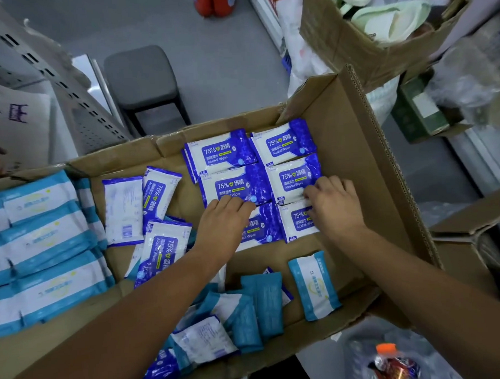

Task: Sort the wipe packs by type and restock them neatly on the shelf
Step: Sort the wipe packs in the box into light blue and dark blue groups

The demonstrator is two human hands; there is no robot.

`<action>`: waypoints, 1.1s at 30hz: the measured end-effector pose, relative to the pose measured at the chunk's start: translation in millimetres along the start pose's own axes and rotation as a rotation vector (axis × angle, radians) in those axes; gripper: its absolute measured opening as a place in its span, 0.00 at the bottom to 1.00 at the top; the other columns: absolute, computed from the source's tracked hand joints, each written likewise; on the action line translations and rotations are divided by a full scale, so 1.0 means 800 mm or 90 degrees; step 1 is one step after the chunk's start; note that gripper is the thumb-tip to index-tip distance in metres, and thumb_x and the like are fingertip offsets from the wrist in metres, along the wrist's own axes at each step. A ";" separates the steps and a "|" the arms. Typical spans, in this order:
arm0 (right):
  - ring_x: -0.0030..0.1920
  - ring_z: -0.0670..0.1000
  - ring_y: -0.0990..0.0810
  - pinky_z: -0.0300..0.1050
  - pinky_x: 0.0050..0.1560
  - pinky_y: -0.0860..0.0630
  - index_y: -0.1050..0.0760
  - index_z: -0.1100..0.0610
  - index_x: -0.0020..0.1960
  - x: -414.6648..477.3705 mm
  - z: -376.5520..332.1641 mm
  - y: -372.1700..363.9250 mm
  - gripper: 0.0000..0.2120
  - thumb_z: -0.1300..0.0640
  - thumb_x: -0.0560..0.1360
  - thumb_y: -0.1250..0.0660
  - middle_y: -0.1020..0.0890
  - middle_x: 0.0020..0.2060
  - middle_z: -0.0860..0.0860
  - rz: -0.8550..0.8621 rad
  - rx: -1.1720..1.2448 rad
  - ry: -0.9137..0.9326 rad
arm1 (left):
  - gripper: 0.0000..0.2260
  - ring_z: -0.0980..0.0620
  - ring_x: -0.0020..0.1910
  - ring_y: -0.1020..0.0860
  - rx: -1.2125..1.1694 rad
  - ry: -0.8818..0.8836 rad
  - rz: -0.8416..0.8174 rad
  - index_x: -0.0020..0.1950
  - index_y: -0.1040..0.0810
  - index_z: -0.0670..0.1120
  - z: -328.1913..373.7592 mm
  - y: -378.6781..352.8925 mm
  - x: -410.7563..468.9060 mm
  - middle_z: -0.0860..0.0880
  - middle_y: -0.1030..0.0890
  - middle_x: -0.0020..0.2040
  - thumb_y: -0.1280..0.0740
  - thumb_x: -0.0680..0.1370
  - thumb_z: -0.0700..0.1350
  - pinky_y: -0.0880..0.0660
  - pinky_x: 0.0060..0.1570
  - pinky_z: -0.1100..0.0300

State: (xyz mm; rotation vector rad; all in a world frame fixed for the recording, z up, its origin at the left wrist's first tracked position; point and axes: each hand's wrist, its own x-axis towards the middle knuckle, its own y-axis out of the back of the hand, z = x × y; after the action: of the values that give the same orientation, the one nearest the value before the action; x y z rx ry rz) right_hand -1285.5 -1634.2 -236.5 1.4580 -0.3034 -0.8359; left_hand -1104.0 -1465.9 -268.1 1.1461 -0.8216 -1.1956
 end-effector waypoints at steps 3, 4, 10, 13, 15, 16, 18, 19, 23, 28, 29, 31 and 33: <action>0.53 0.60 0.23 0.51 0.52 0.30 0.24 0.55 0.58 -0.009 -0.008 0.029 0.14 0.57 0.73 0.31 0.23 0.52 0.56 -0.041 0.046 -0.062 | 0.16 0.45 0.47 0.20 -0.074 0.002 -0.007 0.54 0.18 0.48 0.012 0.013 0.001 0.47 0.20 0.49 0.23 0.69 0.38 0.22 0.42 0.52; 0.54 0.60 0.22 0.49 0.50 0.28 0.25 0.55 0.59 -0.015 -0.011 0.039 0.14 0.54 0.74 0.31 0.22 0.54 0.56 -0.100 0.084 -0.096 | 0.13 0.45 0.49 0.19 -0.112 -0.024 -0.041 0.55 0.19 0.49 0.018 0.021 -0.004 0.48 0.20 0.50 0.26 0.72 0.40 0.21 0.43 0.51; 0.61 0.55 0.23 0.46 0.50 0.27 0.34 0.53 0.66 -0.087 -0.030 0.024 0.28 0.45 0.72 0.27 0.23 0.60 0.54 -0.401 0.120 -0.107 | 0.13 0.50 0.60 0.24 -0.160 -0.266 -0.266 0.59 0.20 0.55 0.070 0.025 -0.056 0.54 0.19 0.58 0.30 0.74 0.52 0.27 0.57 0.53; 0.60 0.54 0.22 0.47 0.51 0.25 0.51 0.51 0.76 -0.115 -0.040 0.002 0.45 0.47 0.70 0.25 0.23 0.61 0.54 -0.428 0.157 -0.158 | 0.10 0.54 0.51 0.22 0.061 -0.440 -0.353 0.47 0.18 0.57 0.098 0.005 -0.076 0.59 0.18 0.44 0.27 0.67 0.54 0.28 0.54 0.57; 0.58 0.54 0.21 0.49 0.53 0.23 0.55 0.49 0.77 -0.123 -0.042 -0.009 0.48 0.49 0.71 0.25 0.22 0.60 0.53 -0.414 0.164 -0.185 | 0.05 0.56 0.47 0.22 0.163 -0.462 -0.361 0.41 0.17 0.58 0.107 0.000 -0.079 0.60 0.19 0.39 0.27 0.68 0.55 0.31 0.55 0.56; 0.58 0.54 0.21 0.50 0.54 0.23 0.55 0.49 0.77 -0.126 -0.042 -0.013 0.47 0.50 0.71 0.25 0.22 0.60 0.53 -0.408 0.181 -0.203 | 0.03 0.55 0.48 0.22 0.209 -0.471 -0.363 0.41 0.16 0.58 0.110 0.000 -0.078 0.59 0.18 0.40 0.28 0.69 0.53 0.34 0.56 0.54; 0.60 0.54 0.21 0.50 0.56 0.24 0.48 0.50 0.75 -0.129 -0.035 -0.017 0.43 0.53 0.70 0.24 0.22 0.59 0.53 -0.406 0.253 -0.241 | 0.05 0.51 0.53 0.23 0.250 -0.482 -0.357 0.47 0.16 0.55 0.113 0.013 -0.067 0.56 0.17 0.45 0.29 0.73 0.49 0.38 0.61 0.50; 0.59 0.54 0.21 0.49 0.56 0.24 0.42 0.51 0.73 -0.128 -0.030 -0.017 0.39 0.54 0.69 0.23 0.21 0.59 0.53 -0.402 0.301 -0.252 | 0.06 0.48 0.56 0.24 0.233 -0.465 -0.354 0.51 0.16 0.53 0.110 0.020 -0.060 0.54 0.17 0.49 0.30 0.75 0.47 0.40 0.63 0.49; 0.47 0.46 0.19 0.40 0.44 0.26 0.21 0.53 0.58 -0.118 -0.006 -0.003 0.17 0.57 0.70 0.23 0.16 0.52 0.50 -0.333 0.513 -0.280 | 0.10 0.47 0.58 0.25 -0.038 -0.255 -0.335 0.58 0.21 0.52 0.075 0.073 -0.043 0.49 0.21 0.56 0.32 0.77 0.49 0.30 0.59 0.51; 0.46 0.49 0.14 0.50 0.52 0.18 0.19 0.53 0.52 -0.092 0.004 0.035 0.11 0.61 0.72 0.24 0.13 0.48 0.50 -0.300 0.798 -0.301 | 0.10 0.55 0.39 0.26 -0.550 0.047 -0.359 0.50 0.32 0.49 -0.002 0.114 -0.051 0.55 0.25 0.40 0.32 0.75 0.48 0.29 0.40 0.57; 0.48 0.50 0.14 0.51 0.53 0.18 0.20 0.55 0.55 -0.085 0.000 0.041 0.12 0.62 0.72 0.25 0.13 0.49 0.52 -0.297 0.836 -0.292 | 0.09 0.58 0.39 0.25 -0.657 0.112 -0.355 0.51 0.29 0.46 -0.012 0.118 -0.053 0.55 0.23 0.41 0.33 0.74 0.45 0.27 0.42 0.57; 0.48 0.52 0.14 0.50 0.51 0.18 0.21 0.59 0.57 -0.070 -0.012 0.053 0.14 0.65 0.72 0.26 0.13 0.50 0.53 -0.306 0.889 -0.264 | 0.13 0.59 0.47 0.23 -0.813 0.243 -0.357 0.58 0.24 0.44 -0.028 0.121 -0.059 0.52 0.20 0.49 0.34 0.74 0.41 0.23 0.50 0.60; 0.45 0.50 0.14 0.44 0.44 0.18 0.21 0.60 0.57 -0.056 -0.026 0.065 0.13 0.65 0.73 0.27 0.13 0.47 0.52 -0.325 0.911 -0.235 | 0.19 0.55 0.56 0.22 -0.898 0.327 -0.354 0.61 0.22 0.46 -0.041 0.118 -0.067 0.51 0.18 0.56 0.36 0.71 0.43 0.25 0.60 0.58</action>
State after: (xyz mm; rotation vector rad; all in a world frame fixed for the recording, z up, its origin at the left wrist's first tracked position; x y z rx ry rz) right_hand -1286.7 -1594.1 -177.0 2.7684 -0.9583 -1.4145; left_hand -1059.0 -1408.0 -181.0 0.3842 0.7653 -1.3888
